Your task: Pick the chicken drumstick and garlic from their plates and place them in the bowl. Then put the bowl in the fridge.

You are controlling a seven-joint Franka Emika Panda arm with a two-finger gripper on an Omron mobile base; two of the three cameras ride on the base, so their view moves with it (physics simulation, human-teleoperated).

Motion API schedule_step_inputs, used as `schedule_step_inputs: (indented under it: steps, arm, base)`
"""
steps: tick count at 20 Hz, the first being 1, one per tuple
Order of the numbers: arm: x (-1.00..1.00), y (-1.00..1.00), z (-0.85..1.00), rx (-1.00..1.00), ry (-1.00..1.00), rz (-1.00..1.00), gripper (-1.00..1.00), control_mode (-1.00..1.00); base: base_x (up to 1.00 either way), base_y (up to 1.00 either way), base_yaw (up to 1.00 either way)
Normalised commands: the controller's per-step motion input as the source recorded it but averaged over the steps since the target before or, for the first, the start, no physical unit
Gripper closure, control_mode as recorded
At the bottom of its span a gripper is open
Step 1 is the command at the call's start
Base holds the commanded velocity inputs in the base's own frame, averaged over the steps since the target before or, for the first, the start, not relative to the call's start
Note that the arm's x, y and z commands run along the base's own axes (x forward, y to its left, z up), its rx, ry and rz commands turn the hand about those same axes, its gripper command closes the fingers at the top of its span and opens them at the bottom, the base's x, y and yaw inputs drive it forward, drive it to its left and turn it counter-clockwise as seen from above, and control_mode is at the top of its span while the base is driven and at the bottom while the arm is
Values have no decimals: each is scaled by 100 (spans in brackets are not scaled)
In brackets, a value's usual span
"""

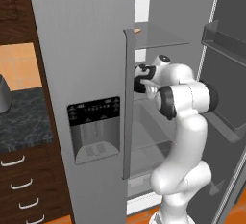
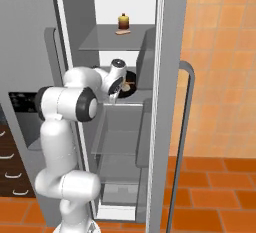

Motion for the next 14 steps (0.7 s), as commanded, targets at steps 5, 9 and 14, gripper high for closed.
schedule_step_inputs:
  steps: [5,9,14]
  arm:
    - [20,0,-3,-1,1,2,100,-100]
    - [0,4,-7,-2,0,0,-100,-100]
    - [-55,6,10,0,-9,0,-100,-100]
  base:
    - [0,0,0]
    - [0,0,0]
    - [0,0,0]
